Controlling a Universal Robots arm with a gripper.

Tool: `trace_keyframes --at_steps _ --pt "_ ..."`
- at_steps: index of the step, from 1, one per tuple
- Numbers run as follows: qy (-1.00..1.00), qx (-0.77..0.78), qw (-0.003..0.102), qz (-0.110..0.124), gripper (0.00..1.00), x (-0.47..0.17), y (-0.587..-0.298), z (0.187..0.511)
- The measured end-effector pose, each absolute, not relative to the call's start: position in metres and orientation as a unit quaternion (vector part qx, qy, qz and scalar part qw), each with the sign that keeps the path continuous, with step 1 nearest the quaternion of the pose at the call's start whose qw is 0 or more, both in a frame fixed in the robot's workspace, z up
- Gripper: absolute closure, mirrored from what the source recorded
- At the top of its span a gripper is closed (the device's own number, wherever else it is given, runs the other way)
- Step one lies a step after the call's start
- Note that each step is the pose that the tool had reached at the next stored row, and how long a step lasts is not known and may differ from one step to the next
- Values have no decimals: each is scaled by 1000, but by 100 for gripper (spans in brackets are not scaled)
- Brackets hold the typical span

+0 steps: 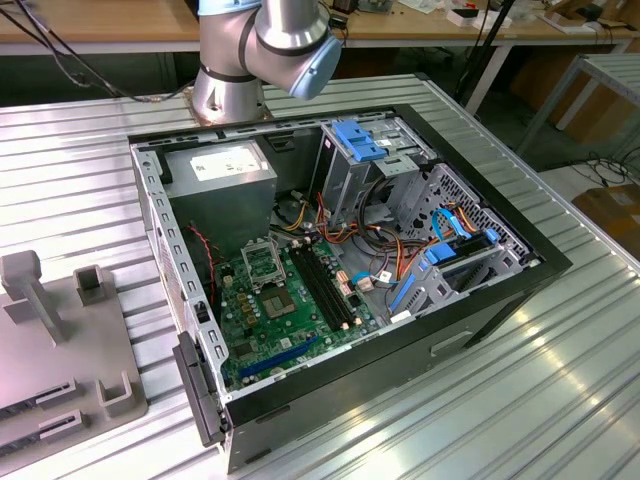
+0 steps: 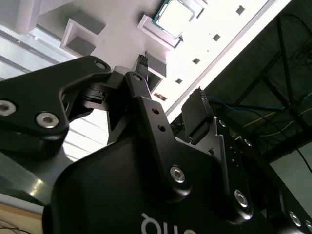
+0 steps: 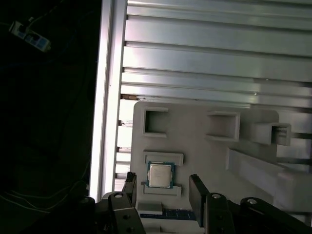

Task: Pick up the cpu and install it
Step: 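Pick up the cpu and move it towards the insertion slot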

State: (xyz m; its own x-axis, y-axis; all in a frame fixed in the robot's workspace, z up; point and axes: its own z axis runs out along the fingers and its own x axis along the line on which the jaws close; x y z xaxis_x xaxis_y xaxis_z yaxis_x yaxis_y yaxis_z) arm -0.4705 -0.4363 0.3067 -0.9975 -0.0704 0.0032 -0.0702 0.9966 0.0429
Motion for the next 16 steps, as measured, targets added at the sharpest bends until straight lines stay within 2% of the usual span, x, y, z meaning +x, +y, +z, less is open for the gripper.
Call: trace_keyframes --at_steps 5,10,16 --pt "-999 35 2 -19 45 -471 -440 299" --pt "-999 35 3 -4 45 -470 -440 295" --pt "-999 35 4 -4 45 -471 -440 282"
